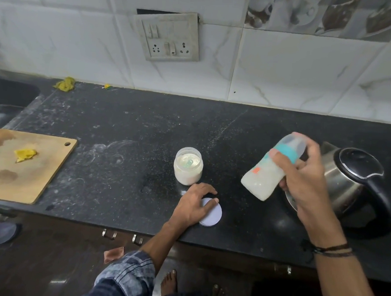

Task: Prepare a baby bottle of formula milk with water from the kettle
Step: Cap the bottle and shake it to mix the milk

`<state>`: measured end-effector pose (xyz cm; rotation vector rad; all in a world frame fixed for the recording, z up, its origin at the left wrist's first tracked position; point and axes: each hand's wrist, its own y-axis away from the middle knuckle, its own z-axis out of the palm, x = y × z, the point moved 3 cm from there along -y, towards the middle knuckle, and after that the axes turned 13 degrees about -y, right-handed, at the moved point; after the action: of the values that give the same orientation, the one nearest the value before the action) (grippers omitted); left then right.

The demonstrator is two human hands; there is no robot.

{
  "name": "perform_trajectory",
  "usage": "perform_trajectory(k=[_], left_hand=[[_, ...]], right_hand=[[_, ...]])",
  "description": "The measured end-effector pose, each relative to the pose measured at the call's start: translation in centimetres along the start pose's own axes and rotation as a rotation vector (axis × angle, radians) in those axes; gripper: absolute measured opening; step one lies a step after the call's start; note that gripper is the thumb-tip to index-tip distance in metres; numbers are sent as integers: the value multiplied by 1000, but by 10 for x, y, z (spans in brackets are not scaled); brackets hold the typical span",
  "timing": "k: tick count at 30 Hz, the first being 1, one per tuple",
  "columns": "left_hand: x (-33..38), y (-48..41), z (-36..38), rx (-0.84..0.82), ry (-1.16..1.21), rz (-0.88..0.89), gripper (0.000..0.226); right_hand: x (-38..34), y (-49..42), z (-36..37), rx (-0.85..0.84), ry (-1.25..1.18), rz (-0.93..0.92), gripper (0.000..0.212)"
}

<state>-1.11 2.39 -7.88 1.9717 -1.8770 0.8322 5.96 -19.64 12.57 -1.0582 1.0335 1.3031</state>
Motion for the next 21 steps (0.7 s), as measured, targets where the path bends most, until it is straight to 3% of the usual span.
perform_trajectory(k=[5,9,14,18,21], left_hand=[[1,0,0,0,-2,-7,28],[0,0,0,-2,-4,-4,30],[1,-1,0,0,-8,-11,27],[0,0,0,-12,-4,-6,29],[1,0,-1,-10,-6,-4,30]], right_hand=[[-5,-4,-4,67,-60,-55,55],[-4,-2,5,-97,33,-2,61],[-15,-7,-2,87,-67,-107,57],[-6,-2,7,-105,41,4,59],[-15,-6,1,5,-30,-63,56]])
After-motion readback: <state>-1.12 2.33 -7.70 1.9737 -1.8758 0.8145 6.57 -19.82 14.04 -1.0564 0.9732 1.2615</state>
